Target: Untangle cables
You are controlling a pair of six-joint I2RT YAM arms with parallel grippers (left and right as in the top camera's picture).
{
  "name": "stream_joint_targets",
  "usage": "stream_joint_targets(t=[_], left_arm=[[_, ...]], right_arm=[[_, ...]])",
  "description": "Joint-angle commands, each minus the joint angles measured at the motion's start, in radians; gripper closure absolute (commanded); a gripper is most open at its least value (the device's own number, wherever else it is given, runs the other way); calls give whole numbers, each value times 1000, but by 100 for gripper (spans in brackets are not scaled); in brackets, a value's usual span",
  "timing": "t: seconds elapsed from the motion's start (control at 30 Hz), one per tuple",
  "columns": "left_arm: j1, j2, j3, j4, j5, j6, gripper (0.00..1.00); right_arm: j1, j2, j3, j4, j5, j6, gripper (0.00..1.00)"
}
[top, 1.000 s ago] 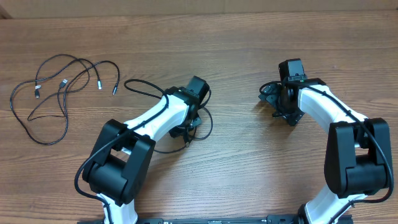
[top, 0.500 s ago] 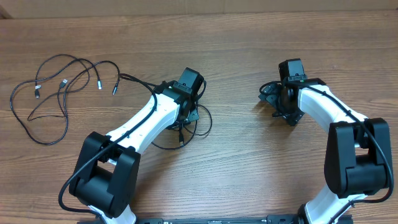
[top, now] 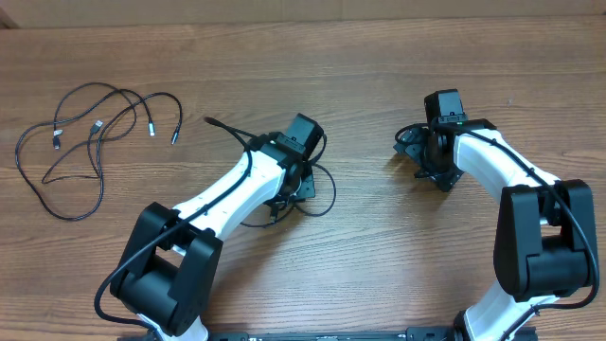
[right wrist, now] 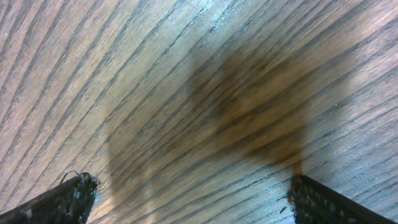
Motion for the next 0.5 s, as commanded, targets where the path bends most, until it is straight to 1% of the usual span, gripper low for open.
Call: stream_joint_targets(t=[0.0, 0.13, 0.2, 0.33, 0.47], left_arm=[[-18, -15, -11, 5, -44, 18, 77], [-23, -15, -11, 19, -43, 18, 69], [-23, -14, -11, 22, -43, 18, 67], [-23, -8, -11, 31, -43, 18, 64], [-23, 24, -11, 43, -40, 18, 64]], right_arm=[[-1, 27, -20, -1, -1, -3, 0], [-1, 27, -20, -1, -1, -3, 0], [-1, 27, -20, -1, -1, -3, 0], [-1, 27, -20, -1, -1, -3, 0], [-1, 27, -20, -1, -1, -3, 0]])
